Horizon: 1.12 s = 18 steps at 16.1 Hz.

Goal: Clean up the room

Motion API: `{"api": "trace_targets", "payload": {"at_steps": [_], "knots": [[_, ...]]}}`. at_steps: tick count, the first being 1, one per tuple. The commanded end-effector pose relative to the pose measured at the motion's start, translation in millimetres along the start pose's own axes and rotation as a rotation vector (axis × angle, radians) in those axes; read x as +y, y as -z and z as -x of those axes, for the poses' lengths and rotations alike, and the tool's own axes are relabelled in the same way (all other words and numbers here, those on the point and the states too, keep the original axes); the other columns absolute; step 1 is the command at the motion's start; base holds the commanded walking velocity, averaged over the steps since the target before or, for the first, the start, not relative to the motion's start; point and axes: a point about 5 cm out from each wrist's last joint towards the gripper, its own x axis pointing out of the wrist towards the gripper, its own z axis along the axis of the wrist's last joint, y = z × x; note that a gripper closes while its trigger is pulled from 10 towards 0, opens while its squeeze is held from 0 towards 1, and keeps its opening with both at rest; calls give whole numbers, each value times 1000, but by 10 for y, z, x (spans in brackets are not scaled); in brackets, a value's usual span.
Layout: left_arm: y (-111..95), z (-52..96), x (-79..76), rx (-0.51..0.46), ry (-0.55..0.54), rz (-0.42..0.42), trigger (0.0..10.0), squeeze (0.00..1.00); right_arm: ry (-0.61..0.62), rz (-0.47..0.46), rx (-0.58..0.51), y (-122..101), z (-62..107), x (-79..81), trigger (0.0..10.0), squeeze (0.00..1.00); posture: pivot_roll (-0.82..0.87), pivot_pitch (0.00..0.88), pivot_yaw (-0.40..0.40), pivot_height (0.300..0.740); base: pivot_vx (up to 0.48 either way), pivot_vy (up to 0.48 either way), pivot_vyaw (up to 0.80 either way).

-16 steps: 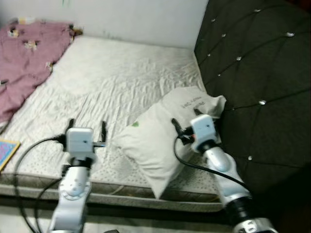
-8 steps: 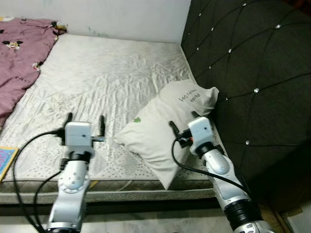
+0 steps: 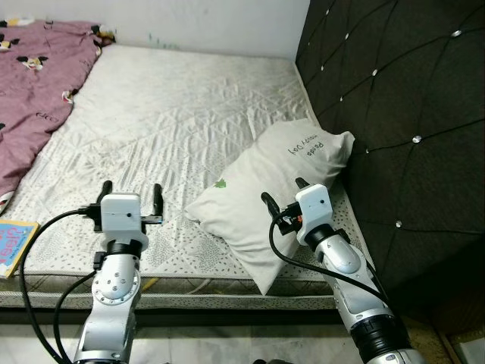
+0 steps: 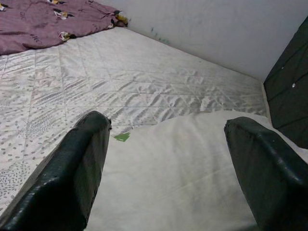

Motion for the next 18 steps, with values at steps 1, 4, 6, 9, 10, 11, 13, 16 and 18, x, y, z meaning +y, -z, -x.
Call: {"api": "trace_targets", "payload": {"at_steps": [1,4,6,9,10,11,13,16,18], "knots": [[-8,16,6,3,-10,3,10000,0,1,-7,-5,-25,22,-29,10000,0,-46,135,-91,725,0,0,0],[-3,19,2,5,-11,2,10000,0,-2,-5,-5,-27,26,-26,10000,0,-47,135,-92,681,0,0,0],[0,13,-2,7,-12,1,10000,0,-9,-4,-3,-25,22,-22,10000,0,-45,133,-93,649,0,0,0],[-1,5,-2,6,-18,0,10000,0,-14,-1,-2,-31,17,-21,10000,0,-46,132,-96,624,0,0,0],[-3,0,-1,5,-20,-2,10000,0,-16,2,-2,-34,14,-22,10000,0,-46,132,-97,624,0,0,0],[-6,-4,-1,4,-22,-3,10000,0,-17,2,-1,-33,11,-22,10000,0,-46,133,-97,624,0,0,0],[-13,-8,0,2,-29,-4,10000,0,-20,1,1,-31,7,-19,10000,0,-46,134,-97,624,0,0,0],[-18,-7,4,1,-37,-1,10000,0,-22,2,3,-30,2,-20,10000,0,-46,136,-96,624,0,0,0],[-20,-13,4,1,-40,1,10000,0,-25,3,2,-32,-3,-21,10000,0,-47,137,-96,624,0,0,0]]}}
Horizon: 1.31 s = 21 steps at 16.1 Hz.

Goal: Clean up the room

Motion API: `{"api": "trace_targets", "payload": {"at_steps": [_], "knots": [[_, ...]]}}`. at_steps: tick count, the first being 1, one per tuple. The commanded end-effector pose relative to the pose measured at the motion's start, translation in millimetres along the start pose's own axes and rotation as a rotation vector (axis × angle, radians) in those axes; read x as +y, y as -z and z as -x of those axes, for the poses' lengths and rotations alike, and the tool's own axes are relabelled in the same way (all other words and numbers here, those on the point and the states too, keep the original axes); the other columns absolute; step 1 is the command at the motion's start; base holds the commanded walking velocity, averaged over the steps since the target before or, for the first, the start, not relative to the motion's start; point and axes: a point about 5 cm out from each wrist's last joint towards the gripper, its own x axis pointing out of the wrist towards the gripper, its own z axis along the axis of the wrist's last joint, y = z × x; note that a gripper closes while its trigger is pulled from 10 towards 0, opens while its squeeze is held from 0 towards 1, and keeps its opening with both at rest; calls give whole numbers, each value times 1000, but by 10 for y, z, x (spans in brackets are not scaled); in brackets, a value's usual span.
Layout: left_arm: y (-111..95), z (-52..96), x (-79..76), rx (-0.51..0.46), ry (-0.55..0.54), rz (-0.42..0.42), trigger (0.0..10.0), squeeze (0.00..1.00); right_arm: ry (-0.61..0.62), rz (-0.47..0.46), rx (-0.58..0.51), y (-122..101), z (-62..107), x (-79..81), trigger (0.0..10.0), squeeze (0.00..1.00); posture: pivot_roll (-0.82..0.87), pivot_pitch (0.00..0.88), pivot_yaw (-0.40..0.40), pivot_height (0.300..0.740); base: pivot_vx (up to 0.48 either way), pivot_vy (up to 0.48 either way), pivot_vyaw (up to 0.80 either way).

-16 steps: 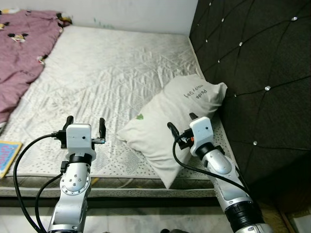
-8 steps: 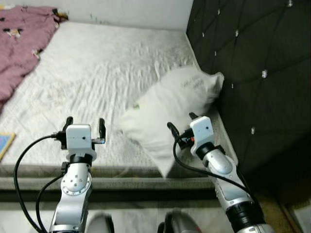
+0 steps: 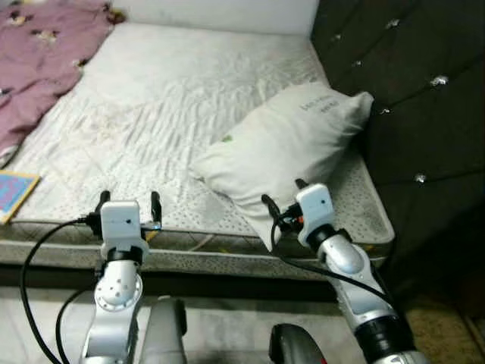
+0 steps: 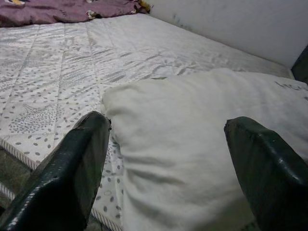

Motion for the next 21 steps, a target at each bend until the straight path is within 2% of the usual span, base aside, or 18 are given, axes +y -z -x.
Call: {"api": "trace_targets", "payload": {"at_steps": [1,3,7,10,14,21], "knots": [[-60,-35,-28,-21,7,0,10000,0,-3,4,4,0,10,-33,10000,0,-48,138,-99,624,0,0,0],[-63,-40,-25,-22,3,0,10000,0,-13,8,3,-4,5,-17,10000,0,-46,140,-101,619,0,0,0],[-76,-54,-15,-25,-3,-2,10000,0,-32,8,-1,-12,-12,8,10000,0,-43,152,-103,564,0,0,0],[-89,-71,-27,-31,2,-3,10000,0,-49,16,-3,-17,-22,36,10000,0,-45,154,-101,539,0,0,0],[-112,-74,-45,-54,17,-1,10000,0,-49,26,-6,-23,-26,31,10000,0,-48,155,-103,539,75,0,0],[-120,-74,-54,-62,28,0,10000,0,-63,33,-12,-30,-33,50,10000,0,-47,154,-102,539,431,0,0]]}}
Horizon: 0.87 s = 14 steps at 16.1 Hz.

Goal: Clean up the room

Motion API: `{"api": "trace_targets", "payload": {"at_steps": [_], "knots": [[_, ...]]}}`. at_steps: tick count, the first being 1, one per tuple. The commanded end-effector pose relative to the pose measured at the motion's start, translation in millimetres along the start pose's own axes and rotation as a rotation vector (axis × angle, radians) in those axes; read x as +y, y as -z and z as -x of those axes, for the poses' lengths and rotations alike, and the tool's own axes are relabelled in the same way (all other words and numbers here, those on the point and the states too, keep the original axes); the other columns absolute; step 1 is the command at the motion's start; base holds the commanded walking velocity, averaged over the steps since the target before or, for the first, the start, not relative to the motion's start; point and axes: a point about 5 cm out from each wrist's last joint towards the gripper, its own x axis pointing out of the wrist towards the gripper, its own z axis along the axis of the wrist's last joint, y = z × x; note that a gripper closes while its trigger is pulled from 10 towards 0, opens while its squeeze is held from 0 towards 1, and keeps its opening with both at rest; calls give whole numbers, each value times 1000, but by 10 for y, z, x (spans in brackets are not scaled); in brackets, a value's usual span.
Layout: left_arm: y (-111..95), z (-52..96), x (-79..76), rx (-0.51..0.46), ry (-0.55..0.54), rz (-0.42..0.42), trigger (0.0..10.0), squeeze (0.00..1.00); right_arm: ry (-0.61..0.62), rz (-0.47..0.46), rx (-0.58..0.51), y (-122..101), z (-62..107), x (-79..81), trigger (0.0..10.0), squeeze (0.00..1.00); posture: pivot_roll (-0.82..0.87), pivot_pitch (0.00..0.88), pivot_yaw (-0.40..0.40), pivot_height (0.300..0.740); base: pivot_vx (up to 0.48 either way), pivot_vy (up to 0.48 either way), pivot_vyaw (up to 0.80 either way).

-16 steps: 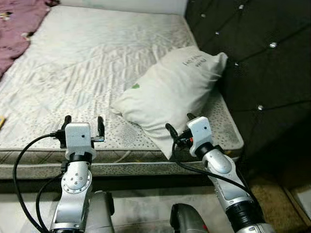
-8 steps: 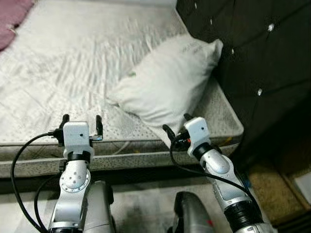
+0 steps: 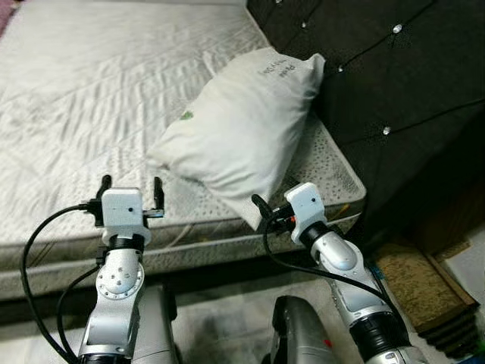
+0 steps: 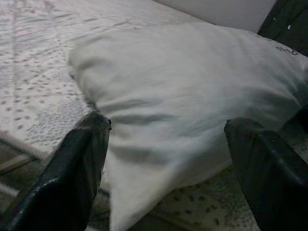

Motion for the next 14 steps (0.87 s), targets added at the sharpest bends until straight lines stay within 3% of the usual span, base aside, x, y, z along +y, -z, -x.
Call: {"api": "trace_targets", "payload": {"at_steps": [1,5,13,14], "knots": [[10,11,-4,3,10,-3,10000,0,2,3,-1,6,9,-20,10000,0,-47,154,-102,539,450,0,0],[22,14,-23,7,19,-1,10000,0,-1,-1,-1,15,15,-10,10000,0,-46,151,-100,539,371,0,0],[35,11,-62,25,3,3,10000,0,-20,16,-5,20,15,5,10000,0,-43,137,-103,539,0,0,0],[36,11,-64,25,3,4,10000,0,-28,28,-8,16,15,17,10000,0,-43,137,-103,539,0,0,781]]}}
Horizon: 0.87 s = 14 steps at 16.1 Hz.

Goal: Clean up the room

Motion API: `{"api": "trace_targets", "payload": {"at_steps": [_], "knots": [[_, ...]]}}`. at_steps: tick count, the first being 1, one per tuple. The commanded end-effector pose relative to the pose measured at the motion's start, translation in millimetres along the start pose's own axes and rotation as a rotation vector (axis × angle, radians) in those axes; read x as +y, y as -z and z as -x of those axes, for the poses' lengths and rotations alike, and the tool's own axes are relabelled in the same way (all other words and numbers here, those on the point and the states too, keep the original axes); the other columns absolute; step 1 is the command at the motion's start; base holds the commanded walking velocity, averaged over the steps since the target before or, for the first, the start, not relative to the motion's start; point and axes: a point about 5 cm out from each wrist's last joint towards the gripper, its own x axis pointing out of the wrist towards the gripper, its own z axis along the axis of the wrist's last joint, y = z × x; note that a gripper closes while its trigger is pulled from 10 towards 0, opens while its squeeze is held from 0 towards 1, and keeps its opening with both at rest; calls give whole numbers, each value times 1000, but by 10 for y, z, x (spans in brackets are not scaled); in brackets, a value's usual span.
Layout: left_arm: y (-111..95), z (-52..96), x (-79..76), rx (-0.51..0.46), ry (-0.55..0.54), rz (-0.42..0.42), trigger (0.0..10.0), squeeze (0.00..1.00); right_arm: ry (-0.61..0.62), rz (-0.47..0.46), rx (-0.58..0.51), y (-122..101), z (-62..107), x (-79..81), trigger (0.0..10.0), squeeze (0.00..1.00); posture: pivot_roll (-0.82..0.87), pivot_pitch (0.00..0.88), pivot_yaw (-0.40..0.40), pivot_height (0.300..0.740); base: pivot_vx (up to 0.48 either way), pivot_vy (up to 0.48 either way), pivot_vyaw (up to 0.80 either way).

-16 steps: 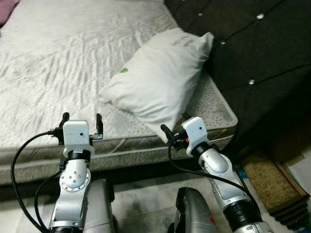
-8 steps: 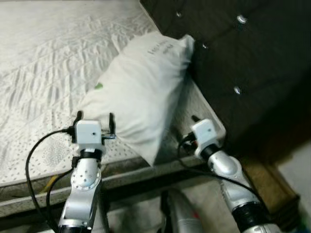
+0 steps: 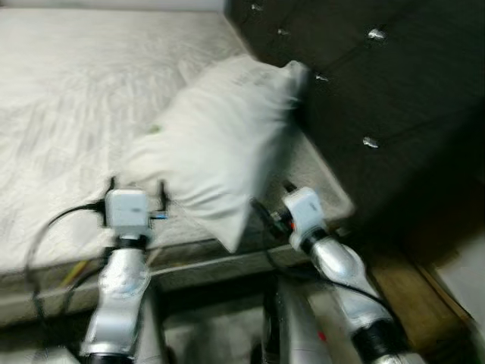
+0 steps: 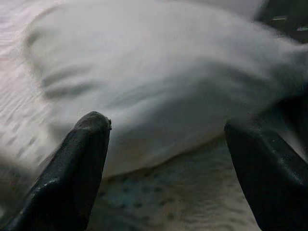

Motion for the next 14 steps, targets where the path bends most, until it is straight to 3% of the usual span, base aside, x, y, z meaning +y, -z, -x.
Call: {"api": "trace_targets", "payload": {"at_steps": [1,4,14], "knots": [[85,52,57,37,-20,-17,10000,0,-31,16,-25,-64,-48,55,10000,0,-43,136,-104,539,0,0,781],[84,53,49,37,-21,-16,10000,0,-32,17,-24,-62,-47,53,10000,0,-44,138,-105,539,0,0,775],[56,40,35,16,-3,-10,10000,0,-20,-7,-16,-51,-63,34,10000,0,-45,151,-105,519,0,0,0]]}}
